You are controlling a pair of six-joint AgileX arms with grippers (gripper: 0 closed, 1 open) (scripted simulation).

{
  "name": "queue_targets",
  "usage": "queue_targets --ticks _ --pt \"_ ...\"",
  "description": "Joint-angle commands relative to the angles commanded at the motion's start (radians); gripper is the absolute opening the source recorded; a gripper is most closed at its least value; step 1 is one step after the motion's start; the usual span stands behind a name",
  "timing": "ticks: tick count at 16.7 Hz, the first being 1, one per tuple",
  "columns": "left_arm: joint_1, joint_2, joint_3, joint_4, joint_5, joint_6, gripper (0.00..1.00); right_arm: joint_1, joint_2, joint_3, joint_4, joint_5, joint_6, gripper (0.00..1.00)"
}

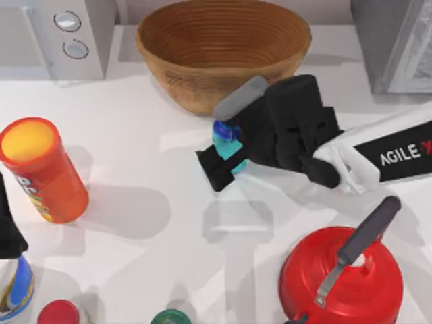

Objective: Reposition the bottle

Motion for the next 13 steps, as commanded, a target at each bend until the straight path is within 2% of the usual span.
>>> queue_targets --ticks 1,13 --pt "0.0 0.0 0.0 0.0 0.0 0.0 1.0 0.0 0.0 0.0 0.0 0.0 0.0 1.0" --pt "0.0 0.0 0.0 0.0 0.0 0.0 1.0 0.0 0.0 0.0 0.0 0.0 0.0 0.1"
